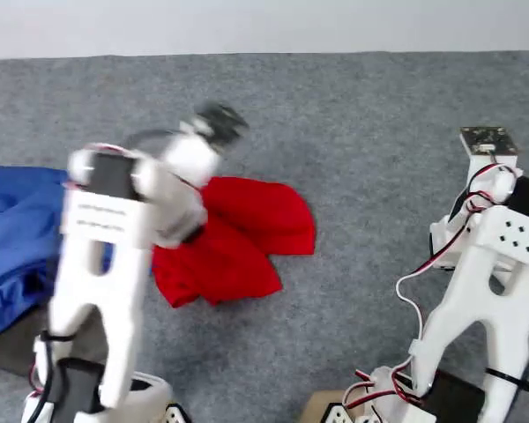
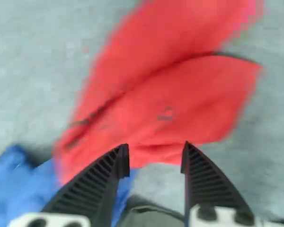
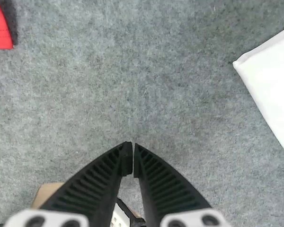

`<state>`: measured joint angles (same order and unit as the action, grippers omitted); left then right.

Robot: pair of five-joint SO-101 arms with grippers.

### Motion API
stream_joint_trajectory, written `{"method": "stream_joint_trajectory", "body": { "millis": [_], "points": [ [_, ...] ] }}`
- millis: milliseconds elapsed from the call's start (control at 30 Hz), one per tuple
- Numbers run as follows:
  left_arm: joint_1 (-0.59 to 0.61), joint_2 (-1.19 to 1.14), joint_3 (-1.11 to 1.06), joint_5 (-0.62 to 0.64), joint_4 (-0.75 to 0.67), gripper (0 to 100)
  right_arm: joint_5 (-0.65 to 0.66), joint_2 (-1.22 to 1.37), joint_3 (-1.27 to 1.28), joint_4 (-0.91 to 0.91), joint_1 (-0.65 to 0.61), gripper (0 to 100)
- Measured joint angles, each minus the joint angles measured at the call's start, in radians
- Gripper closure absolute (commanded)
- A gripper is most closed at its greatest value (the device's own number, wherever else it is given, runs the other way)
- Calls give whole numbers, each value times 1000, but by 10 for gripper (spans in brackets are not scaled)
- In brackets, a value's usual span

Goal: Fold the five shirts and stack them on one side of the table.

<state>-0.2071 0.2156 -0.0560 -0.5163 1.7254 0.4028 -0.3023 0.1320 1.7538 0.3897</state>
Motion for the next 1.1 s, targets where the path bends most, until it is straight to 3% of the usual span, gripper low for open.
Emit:
{"method": "stream_joint_trajectory", "body": {
  "millis": [167,300,567,833,1100],
  "points": [
    [-222,-15,-187,49,-40,811,0,0,0,0,0,989],
    [-305,-98,-276,64,-155,811,0,0,0,0,0,989],
    [-324,-336,-278,74,-361,811,2,0,0,0,0,989],
    [-324,-488,-267,75,-468,817,5,0,0,0,0,989],
    [-333,-621,-143,106,-422,994,5,0,0,0,0,989]
  ]
}}
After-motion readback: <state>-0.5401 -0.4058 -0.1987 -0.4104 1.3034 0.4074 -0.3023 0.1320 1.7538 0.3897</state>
